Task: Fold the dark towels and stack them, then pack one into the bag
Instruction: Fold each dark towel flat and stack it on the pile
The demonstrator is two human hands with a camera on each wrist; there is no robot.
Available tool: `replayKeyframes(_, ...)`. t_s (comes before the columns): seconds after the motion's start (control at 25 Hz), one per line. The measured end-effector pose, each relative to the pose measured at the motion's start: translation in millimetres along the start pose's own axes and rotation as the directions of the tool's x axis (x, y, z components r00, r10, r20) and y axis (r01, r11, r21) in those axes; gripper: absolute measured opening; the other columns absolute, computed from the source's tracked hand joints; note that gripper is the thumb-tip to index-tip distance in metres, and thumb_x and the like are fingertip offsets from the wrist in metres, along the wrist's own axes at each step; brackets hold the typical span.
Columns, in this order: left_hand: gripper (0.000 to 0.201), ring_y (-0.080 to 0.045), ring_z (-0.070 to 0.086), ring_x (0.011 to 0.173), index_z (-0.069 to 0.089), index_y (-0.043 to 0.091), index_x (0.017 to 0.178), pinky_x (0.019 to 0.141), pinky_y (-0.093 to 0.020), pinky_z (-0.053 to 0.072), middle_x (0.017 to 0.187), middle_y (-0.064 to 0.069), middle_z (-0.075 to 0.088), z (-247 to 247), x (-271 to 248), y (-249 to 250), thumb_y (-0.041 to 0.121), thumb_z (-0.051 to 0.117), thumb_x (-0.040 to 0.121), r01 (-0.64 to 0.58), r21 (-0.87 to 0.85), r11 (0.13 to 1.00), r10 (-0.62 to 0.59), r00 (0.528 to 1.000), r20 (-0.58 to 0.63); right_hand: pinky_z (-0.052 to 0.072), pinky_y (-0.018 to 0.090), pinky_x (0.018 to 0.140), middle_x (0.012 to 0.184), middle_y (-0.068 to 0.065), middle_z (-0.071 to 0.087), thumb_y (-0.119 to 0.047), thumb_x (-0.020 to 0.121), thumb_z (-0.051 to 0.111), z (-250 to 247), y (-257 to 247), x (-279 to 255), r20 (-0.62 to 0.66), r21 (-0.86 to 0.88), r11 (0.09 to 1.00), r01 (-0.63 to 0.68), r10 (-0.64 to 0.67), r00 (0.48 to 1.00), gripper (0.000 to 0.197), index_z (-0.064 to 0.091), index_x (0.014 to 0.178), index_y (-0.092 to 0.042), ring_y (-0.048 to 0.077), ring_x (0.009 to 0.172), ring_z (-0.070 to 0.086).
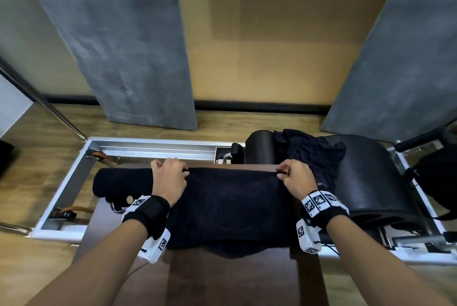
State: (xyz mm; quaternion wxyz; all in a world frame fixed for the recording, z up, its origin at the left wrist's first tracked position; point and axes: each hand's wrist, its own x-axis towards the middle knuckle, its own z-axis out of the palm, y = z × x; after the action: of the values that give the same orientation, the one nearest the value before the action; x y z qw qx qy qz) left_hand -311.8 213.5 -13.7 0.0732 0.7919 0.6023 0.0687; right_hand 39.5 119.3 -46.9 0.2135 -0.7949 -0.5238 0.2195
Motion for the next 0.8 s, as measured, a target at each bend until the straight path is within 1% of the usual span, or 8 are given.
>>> replayKeyframes(0.12, 0.011, -0.016, 0.057, 0.099, 0.075, 0.025, 0.093, 0.091, -0.037, 0.024, 0.094, 0.010, 0.067, -4, -7, -5, 0.018, 0.069, 0.100, -0.049, -0.109, 0.993, 0.040, 0.996, -0.080, 0.050, 0.032, 0.087, 0.100, -0.001, 0.071, -0.015, 0.089, 0.078, -3, 1, -2, 0.008, 0.007, 0.999, -0.045, 0.045, 0.999, 0.013, 0.078, 0.102, -0.020, 0.019, 0.099, 0.065)
replayKeyframes(0.24, 0.013, -0.015, 0.057, 0.095, 0.073, 0.026, 0.095, 0.088, -0.034, 0.021, 0.090, 0.012, 0.064, -12, -20, -12, 0.014, 0.074, 0.096, -0.103, -0.278, 0.955, 0.051, 0.981, -0.188, 0.042, 0.027, 0.080, 0.086, -0.005, 0.068, -0.019, 0.088, 0.080, -15, 0, -13, -0.007, -0.012, 0.998, -0.067, 0.067, 0.998, 0.006, 0.080, 0.095, -0.018, 0.021, 0.096, 0.066)
replayKeyframes(0.36, 0.028, -0.014, 0.059, 0.096, 0.070, 0.027, 0.115, 0.093, -0.032, 0.027, 0.094, 0.013, 0.062, -22, -33, -18, 0.011, 0.077, 0.093, -0.105, -0.437, 0.893, 0.007, 0.975, -0.222, 0.043, 0.031, 0.076, 0.080, -0.006, 0.060, -0.018, 0.085, 0.083, -35, -9, -32, -0.068, -0.007, 1.000, -0.019, 0.018, 0.998, 0.007, 0.077, 0.084, -0.016, 0.023, 0.088, 0.064)
replayKeyframes(0.4, 0.027, -0.015, 0.060, 0.098, 0.070, 0.027, 0.114, 0.096, -0.034, 0.030, 0.096, 0.014, 0.064, -27, -39, -20, 0.012, 0.078, 0.093, -0.104, -0.472, 0.876, -0.007, 0.974, -0.228, 0.046, 0.034, 0.076, 0.082, -0.003, 0.061, -0.016, 0.084, 0.085, -43, -13, -40, -0.099, 0.031, 1.000, 0.000, 0.003, 0.995, 0.010, 0.075, 0.082, -0.016, 0.023, 0.084, 0.063)
replayKeyframes(0.48, 0.012, -0.017, 0.063, 0.102, 0.074, 0.024, 0.097, 0.102, -0.046, 0.040, 0.095, 0.015, 0.068, -41, -51, -25, 0.015, 0.080, 0.091, -0.120, -0.527, 0.841, -0.020, 0.968, -0.252, 0.054, 0.038, 0.072, 0.082, 0.002, 0.066, -0.009, 0.082, 0.085, -62, -24, -61, -0.159, 0.158, 0.986, 0.053, -0.027, 0.987, 0.016, 0.072, 0.079, -0.017, 0.025, 0.074, 0.064)
replayKeyframes(0.56, 0.013, -0.017, 0.064, 0.098, 0.074, 0.025, 0.086, 0.100, -0.052, 0.046, 0.091, 0.014, 0.070, -57, -65, -29, 0.017, 0.083, 0.089, -0.142, -0.591, 0.794, -0.036, 0.960, -0.279, 0.057, 0.034, 0.058, 0.075, 0.007, 0.070, -0.002, 0.083, 0.083, -81, -36, -86, -0.221, 0.273, 0.955, 0.116, -0.055, 0.974, 0.021, 0.070, 0.078, -0.017, 0.028, 0.058, 0.064)
replayKeyframes(0.72, 0.031, -0.005, 0.065, 0.088, 0.068, 0.036, 0.078, 0.086, -0.030, 0.051, 0.086, 0.011, 0.070, -99, -92, -31, 0.013, 0.086, 0.085, -0.216, -0.671, 0.710, -0.041, 0.937, -0.346, 0.049, 0.026, 0.043, 0.055, -0.001, 0.065, 0.000, 0.089, 0.077, -117, -61, -130, -0.317, 0.325, 0.923, 0.204, -0.097, 0.943, 0.018, 0.069, 0.080, -0.014, 0.022, 0.039, 0.059)
replayKeyframes(0.8, 0.032, -0.006, 0.065, 0.087, 0.068, 0.038, 0.078, 0.083, -0.027, 0.051, 0.085, 0.010, 0.070, -125, -107, -31, 0.013, 0.087, 0.084, -0.261, -0.647, 0.716, -0.008, 0.924, -0.382, 0.047, 0.025, 0.041, 0.052, 0.002, 0.064, -0.001, 0.092, 0.074, -136, -75, -152, -0.372, 0.319, 0.916, 0.244, -0.116, 0.921, 0.019, 0.069, 0.080, -0.016, 0.022, 0.037, 0.059)
